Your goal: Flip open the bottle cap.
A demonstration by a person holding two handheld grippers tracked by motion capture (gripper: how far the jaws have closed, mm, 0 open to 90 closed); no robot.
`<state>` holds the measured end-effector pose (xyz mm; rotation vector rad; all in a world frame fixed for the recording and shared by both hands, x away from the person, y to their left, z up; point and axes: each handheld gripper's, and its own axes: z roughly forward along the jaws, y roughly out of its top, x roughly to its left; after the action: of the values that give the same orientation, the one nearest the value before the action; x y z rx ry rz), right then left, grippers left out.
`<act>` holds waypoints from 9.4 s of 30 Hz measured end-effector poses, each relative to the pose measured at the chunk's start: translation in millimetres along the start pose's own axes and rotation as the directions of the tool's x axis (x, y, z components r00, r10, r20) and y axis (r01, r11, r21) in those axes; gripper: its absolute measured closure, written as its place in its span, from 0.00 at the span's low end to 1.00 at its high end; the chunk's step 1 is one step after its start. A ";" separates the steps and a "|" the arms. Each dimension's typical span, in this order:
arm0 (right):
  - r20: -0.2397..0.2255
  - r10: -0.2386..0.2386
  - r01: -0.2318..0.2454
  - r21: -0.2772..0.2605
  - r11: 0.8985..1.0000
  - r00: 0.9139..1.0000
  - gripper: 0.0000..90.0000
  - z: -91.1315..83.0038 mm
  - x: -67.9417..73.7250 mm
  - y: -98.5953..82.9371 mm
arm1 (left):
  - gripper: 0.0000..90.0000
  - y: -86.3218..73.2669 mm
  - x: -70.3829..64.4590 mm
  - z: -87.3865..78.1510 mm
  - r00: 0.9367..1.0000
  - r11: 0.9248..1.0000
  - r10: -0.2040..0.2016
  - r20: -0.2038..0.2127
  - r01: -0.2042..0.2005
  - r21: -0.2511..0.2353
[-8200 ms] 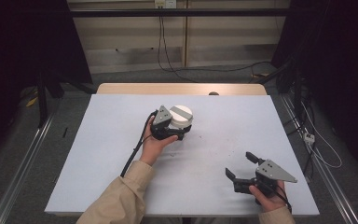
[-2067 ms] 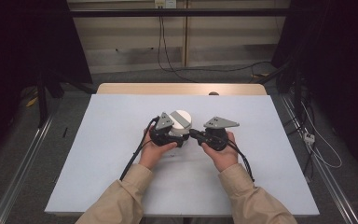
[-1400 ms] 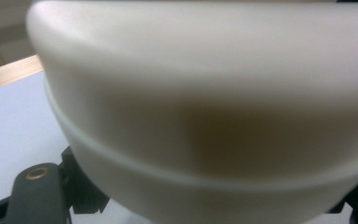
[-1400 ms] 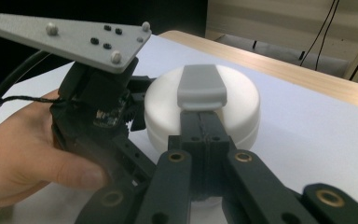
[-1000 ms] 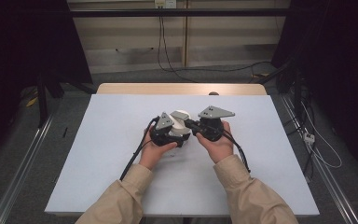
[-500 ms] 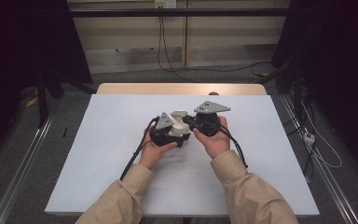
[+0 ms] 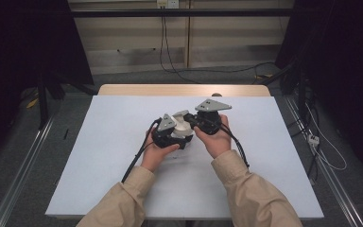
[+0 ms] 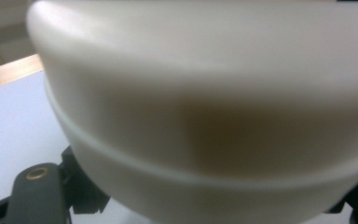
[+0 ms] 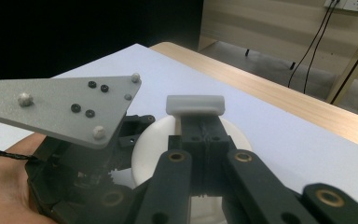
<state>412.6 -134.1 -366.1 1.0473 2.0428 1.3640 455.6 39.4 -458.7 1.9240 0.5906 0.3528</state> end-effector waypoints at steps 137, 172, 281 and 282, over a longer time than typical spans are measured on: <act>0.007 -0.037 0.037 0.011 0.999 0.999 1.00 52.5 -4.2 14.9 | 0.21 0.0 0.9 0.4 1.000 1.000 -0.010 -0.001 0.010 0.001; 0.000 -0.020 0.020 0.017 1.000 1.000 1.00 61.0 -4.0 14.8 | 0.21 0.7 0.3 0.0 1.000 1.000 0.000 -0.008 0.000 0.012; -0.032 -0.011 0.012 0.036 0.999 0.999 0.12 -57.1 -24.9 -85.2 | 0.08 -23.7 1.2 -111.1 0.998 0.996 -0.041 0.040 0.038 0.075; -0.031 -0.013 0.014 0.042 0.999 0.999 0.11 -58.9 -25.5 -87.3 | 0.08 -24.7 1.4 -112.3 0.999 0.996 -0.039 0.036 0.036 0.082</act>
<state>355.9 -206.3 -423.5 1.0349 2.1053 1.3432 395.3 134.4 -435.0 1.9906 0.6239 0.2719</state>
